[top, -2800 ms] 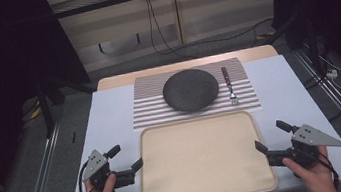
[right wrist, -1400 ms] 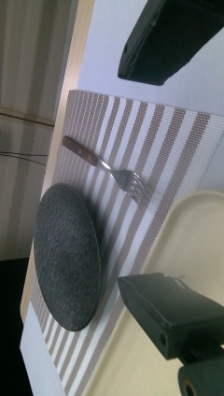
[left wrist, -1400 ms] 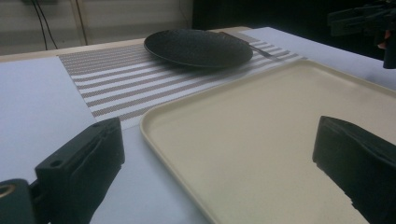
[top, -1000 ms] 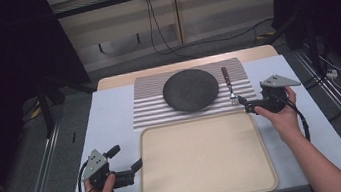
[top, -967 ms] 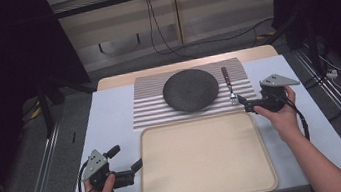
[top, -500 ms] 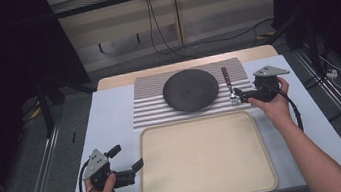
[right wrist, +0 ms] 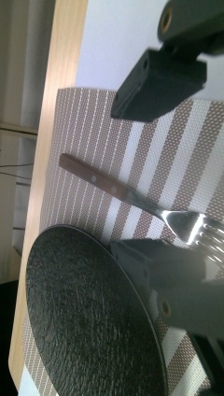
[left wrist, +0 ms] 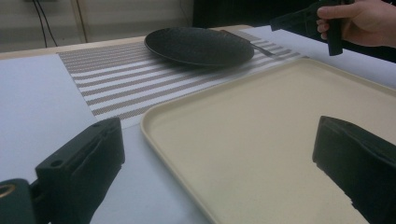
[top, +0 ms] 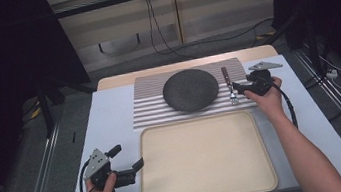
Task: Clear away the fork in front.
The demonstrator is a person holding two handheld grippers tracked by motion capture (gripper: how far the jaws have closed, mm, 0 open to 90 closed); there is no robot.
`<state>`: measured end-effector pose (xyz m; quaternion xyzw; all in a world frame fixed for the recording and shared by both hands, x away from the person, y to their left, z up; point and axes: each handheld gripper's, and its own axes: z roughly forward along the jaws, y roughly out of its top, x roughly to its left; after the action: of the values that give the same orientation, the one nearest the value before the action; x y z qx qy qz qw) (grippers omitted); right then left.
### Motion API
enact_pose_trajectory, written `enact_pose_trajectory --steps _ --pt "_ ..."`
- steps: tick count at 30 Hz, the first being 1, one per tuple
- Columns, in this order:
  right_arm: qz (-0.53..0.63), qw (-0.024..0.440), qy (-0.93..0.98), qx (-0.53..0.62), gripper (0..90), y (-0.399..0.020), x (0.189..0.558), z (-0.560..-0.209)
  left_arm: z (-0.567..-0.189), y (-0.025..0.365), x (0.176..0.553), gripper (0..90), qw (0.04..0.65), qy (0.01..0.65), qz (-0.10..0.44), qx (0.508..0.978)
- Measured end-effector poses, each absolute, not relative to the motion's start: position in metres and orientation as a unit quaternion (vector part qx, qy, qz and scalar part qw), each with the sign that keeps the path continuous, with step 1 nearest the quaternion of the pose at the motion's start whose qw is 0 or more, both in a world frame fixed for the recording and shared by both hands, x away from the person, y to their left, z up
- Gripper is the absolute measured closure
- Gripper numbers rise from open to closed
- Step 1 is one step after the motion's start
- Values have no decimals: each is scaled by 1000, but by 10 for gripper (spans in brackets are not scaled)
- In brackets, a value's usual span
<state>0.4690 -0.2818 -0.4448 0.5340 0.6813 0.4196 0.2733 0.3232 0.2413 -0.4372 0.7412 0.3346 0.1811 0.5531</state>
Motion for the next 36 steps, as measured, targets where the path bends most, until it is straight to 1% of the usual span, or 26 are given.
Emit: enact_pose_trajectory --steps 2,4,7,8,11,16,19,20,22,24,26,27,30,31,33,34,36 --pt "419 272 682 535 359 -282 471 -445 -437 242 323 24 552 334 182 742" --pt "405 270 692 533 424 -280 478 -446 -437 241 322 24 554 335 181 741" --pt "395 272 699 531 444 -277 482 -448 -437 240 322 24 554 337 180 740" --pt "388 272 699 535 466 -276 485 -450 -437 239 322 24 553 335 178 741" --pt "378 273 705 535 468 -276 491 -453 -437 238 323 24 554 337 177 740" --pt "382 261 704 539 515 -274 504 -455 -437 238 324 25 559 339 175 736" --pt "372 256 709 542 528 -270 510 -460 -437 239 325 25 560 340 175 735" --pt "373 253 707 545 551 -267 513 -460 -437 238 325 25 558 339 175 737" --pt "370 251 708 546 554 -266 515 -460 -437 238 325 25 557 337 174 739" --pt "365 257 713 541 596 -263 518 -460 -437 237 324 25 559 335 173 739" --pt "364 245 713 547 617 -260 523 -461 -437 237 324 25 560 335 175 738" --pt "364 245 713 547 617 -260 523 -461 -437 237 324 25 560 336 175 737" --pt "348 242 722 547 662 -255 527 -464 -437 236 325 25 560 335 174 737" --pt "336 244 728 546 697 -253 528 -465 -437 236 325 25 560 333 175 738" --pt "332 239 728 551 735 -253 529 -466 -437 236 325 26 562 334 174 737" --pt "334 235 727 552 776 -255 529 -466 -437 237 325 26 562 334 174 736" --pt "334 233 728 552 780 -257 528 -466 -437 237 325 26 562 334 175 736"
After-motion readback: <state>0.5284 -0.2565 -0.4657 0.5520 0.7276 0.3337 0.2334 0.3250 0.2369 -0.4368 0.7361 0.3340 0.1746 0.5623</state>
